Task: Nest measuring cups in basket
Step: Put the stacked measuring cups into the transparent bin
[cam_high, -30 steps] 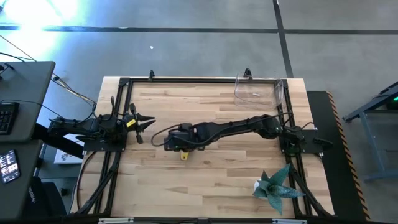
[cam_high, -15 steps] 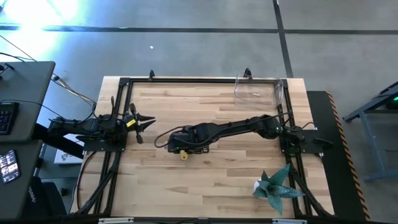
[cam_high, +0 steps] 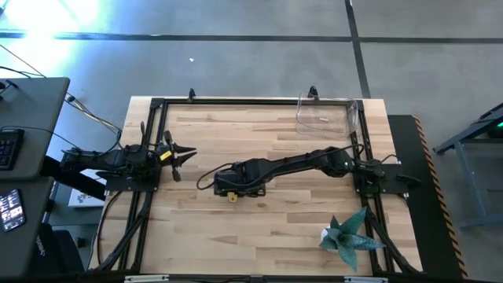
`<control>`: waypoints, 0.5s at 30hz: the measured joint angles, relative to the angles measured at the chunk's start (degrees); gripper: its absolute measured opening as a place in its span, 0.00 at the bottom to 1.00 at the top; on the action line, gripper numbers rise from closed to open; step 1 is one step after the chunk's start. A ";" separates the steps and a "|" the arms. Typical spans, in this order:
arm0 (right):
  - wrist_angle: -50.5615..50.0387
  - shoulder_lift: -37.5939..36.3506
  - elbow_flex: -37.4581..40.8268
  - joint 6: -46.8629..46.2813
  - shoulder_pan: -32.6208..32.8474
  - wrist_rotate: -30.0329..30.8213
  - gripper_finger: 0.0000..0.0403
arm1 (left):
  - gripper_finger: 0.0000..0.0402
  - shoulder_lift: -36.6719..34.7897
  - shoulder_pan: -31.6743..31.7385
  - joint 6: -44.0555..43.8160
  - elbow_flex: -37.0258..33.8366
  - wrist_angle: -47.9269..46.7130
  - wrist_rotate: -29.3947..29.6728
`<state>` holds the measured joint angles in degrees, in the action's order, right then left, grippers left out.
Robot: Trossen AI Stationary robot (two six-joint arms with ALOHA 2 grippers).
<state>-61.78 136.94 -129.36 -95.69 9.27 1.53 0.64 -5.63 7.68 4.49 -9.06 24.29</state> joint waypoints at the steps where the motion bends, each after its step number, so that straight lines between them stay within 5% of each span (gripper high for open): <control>1: 0.10 0.14 -0.01 -0.06 -0.13 0.17 0.85 | 0.12 0.02 -0.01 0.00 0.00 -0.04 -0.02; 15: 2.84 4.99 0.00 -1.46 -0.75 -0.29 0.85 | 0.12 0.66 0.00 -0.02 0.02 0.10 0.00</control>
<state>-58.94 141.94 -129.36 -97.15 8.51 1.23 1.31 -5.63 7.66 4.51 -8.95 24.29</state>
